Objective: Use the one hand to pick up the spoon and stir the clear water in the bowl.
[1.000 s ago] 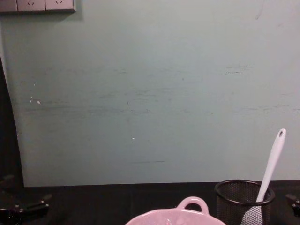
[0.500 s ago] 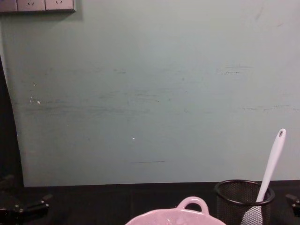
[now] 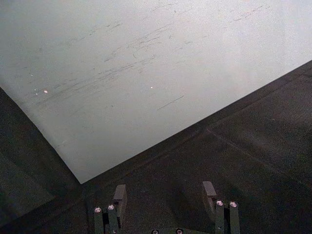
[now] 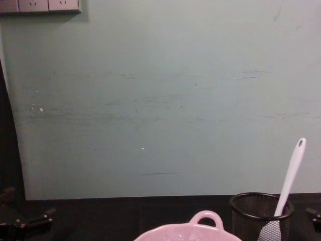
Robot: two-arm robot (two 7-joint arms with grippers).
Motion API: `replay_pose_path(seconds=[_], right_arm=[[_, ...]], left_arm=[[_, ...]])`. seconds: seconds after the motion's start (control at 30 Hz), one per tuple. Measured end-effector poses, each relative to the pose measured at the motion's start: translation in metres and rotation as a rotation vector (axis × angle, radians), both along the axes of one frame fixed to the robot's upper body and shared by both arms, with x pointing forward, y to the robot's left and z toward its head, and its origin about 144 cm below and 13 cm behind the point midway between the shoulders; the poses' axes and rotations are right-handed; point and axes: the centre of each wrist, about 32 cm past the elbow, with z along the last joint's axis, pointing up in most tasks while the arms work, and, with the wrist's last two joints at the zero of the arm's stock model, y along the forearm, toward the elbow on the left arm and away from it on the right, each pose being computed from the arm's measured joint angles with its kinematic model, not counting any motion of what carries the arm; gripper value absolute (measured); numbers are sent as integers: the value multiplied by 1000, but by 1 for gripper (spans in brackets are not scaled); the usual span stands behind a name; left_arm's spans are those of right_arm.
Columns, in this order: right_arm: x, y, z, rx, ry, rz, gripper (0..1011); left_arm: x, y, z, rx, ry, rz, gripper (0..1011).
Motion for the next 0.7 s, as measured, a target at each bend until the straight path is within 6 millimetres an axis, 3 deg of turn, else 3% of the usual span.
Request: replay_pose_path(seconds=[0.4,0.7], right_arm=[[-22,-8,8,57,-33,-10,1003],[-30,-17,25,311,48,55,1003]], left_arm=[[0,0,0,0,0,0,1011],[0,0,0,0,0,0,1011]])
